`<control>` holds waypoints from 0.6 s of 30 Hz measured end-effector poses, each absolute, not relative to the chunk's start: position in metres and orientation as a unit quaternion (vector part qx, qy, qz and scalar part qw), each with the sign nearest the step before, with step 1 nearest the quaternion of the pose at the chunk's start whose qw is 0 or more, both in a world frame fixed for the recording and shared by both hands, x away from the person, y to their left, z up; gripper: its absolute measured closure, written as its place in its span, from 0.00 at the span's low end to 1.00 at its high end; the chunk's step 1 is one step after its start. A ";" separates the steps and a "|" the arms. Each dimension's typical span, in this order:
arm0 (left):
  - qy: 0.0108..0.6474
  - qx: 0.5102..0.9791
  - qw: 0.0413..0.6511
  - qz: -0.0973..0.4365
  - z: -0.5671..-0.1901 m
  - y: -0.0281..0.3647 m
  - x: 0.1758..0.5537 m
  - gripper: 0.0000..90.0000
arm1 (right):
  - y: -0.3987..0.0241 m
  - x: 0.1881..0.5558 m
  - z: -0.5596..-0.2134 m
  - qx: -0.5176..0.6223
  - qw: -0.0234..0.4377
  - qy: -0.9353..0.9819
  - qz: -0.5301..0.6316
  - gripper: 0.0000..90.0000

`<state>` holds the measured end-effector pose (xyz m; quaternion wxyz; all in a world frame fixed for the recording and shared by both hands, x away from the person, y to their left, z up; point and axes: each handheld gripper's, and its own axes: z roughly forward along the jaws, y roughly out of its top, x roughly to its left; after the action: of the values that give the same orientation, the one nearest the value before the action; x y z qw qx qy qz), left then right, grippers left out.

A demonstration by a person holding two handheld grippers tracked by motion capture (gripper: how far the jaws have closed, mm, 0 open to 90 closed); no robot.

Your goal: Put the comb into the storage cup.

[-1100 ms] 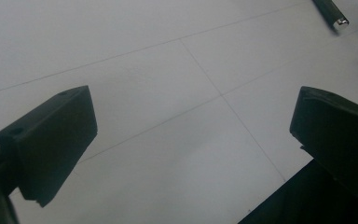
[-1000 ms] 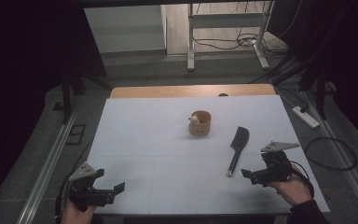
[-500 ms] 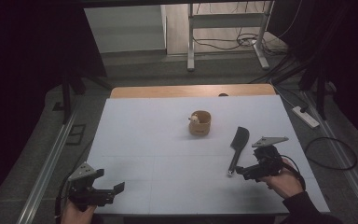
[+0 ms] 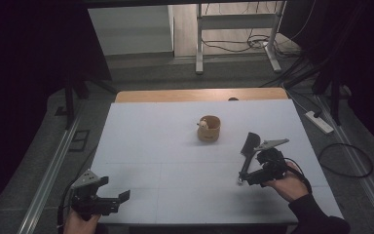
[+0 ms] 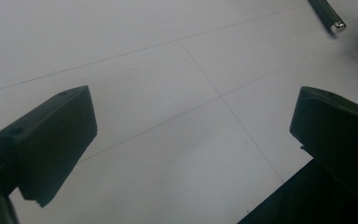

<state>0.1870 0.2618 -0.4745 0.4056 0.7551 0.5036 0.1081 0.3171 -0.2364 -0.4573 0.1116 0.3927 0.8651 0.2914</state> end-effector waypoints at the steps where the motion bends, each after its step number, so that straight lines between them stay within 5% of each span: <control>1: 0.504 0.755 0.406 0.108 -0.474 0.262 0.187 0.01 | -0.234 0.320 -0.459 0.396 0.110 0.867 0.282 0.00; 18: 0.505 0.754 0.406 0.106 -0.475 0.262 0.187 0.01 | -0.210 0.339 -0.465 0.392 0.095 0.881 0.245 0.00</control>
<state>0.1874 0.2623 -0.4747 0.4064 0.7541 0.5048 0.1060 0.3391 -0.2096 -0.4646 0.0948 0.3923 0.8814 0.2454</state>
